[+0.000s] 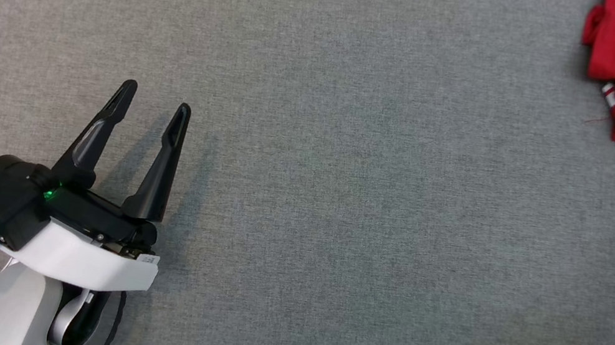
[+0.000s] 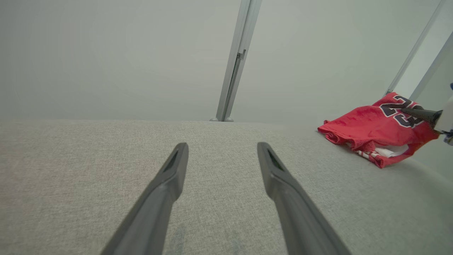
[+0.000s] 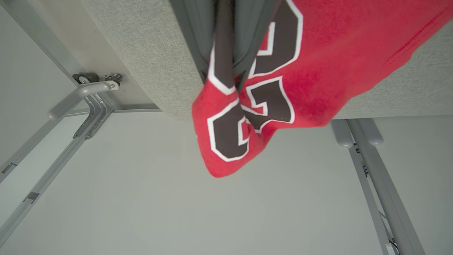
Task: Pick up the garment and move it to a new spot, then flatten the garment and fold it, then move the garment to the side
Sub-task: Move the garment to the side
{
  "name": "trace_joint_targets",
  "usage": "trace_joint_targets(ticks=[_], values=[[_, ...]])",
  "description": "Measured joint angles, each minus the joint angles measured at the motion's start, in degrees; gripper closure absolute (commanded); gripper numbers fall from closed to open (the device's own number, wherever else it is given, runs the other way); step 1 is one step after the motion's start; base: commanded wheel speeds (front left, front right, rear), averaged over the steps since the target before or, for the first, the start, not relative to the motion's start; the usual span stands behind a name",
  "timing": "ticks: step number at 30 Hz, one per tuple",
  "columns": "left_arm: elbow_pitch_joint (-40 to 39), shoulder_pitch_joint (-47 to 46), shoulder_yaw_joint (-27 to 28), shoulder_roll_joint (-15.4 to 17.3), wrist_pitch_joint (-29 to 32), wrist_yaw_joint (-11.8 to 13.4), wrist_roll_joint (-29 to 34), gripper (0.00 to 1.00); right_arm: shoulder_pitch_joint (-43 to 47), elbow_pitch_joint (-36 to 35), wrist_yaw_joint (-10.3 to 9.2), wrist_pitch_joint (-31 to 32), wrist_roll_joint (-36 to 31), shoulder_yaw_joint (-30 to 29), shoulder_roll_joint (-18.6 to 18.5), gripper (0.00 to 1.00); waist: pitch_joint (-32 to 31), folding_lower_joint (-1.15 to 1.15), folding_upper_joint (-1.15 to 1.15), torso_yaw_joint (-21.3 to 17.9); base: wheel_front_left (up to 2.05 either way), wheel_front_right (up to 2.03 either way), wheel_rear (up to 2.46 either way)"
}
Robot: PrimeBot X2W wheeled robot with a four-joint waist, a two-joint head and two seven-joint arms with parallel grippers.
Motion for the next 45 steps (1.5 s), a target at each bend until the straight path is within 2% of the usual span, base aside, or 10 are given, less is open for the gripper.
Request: trace_joint_targets(ticks=[4,5,6,13,17,22,29,34,38,45], values=[[0.00,-0.53,-0.38,0.12,0.00,0.00,-0.11,0.00,-2.96,4.12,0.01,-1.24,-5.81,-2.01,-0.05,1.00,1.16,0.00,0.00,0.72,0.00,0.00,0.00],[0.08,-0.53,-0.41,0.15,0.00,0.00,-0.18,0.00,-3.76,4.98,0.00,-1.38,-7.12,-2.91,0.00,0.13,1.27,0.00,0.00,0.98,0.00,0.00,0.00],[0.18,-0.57,-0.48,0.13,0.00,0.00,-0.20,0.00,-4.37,5.58,0.00,-1.83,-8.48,-3.81,0.00,0.00,1.32,0.00,0.00,1.24,0.00,0.00,0.00],[1.62,-0.59,-0.40,-0.97,0.00,0.00,-0.51,0.00,-3.98,5.70,0.00,-2.46,-16.53,-9.27,1.98,0.00,-1.23,0.00,0.00,2.20,0.00,0.00,0.00],[2.43,0.64,0.42,-2.10,0.00,-0.01,-0.47,0.00,0.03,-0.48,0.00,-2.61,-20.62,-12.37,3.74,0.00,-4.68,0.00,0.00,2.18,0.00,0.00,0.00],[3.60,3.54,1.63,-3.24,0.00,0.00,0.26,0.00,6.33,-8.45,0.00,-2.61,-23.07,-14.19,7.86,0.00,-10.28,0.00,0.00,1.78,0.00,0.00,0.00],[3.88,7.78,4.67,-4.17,0.00,0.00,1.78,0.00,17.03,-21.41,0.00,-2.76,-17.69,-10.09,11.94,0.00,-18.48,0.00,0.00,1.05,0.00,0.00,0.00],[2.82,10.05,8.17,-4.93,0.00,0.03,2.50,0.00,27.47,-31.85,0.00,-2.77,-12.58,-7.46,12.23,0.00,-23.26,0.00,0.00,0.66,0.00,0.00,0.00],[2.57,11.81,10.02,-5.52,0.00,0.49,3.21,0.00,37.11,-38.87,0.00,-2.66,-10.73,-7.61,12.49,0.00,-26.05,0.00,0.00,0.89,0.00,0.00,0.00],[2.85,14.22,11.89,-6.55,0.00,0.99,3.42,0.00,51.15,-48.49,0.00,-2.42,-9.06,-9.55,16.31,0.00,-28.19,0.00,0.00,1.87,0.00,0.00,0.00]])
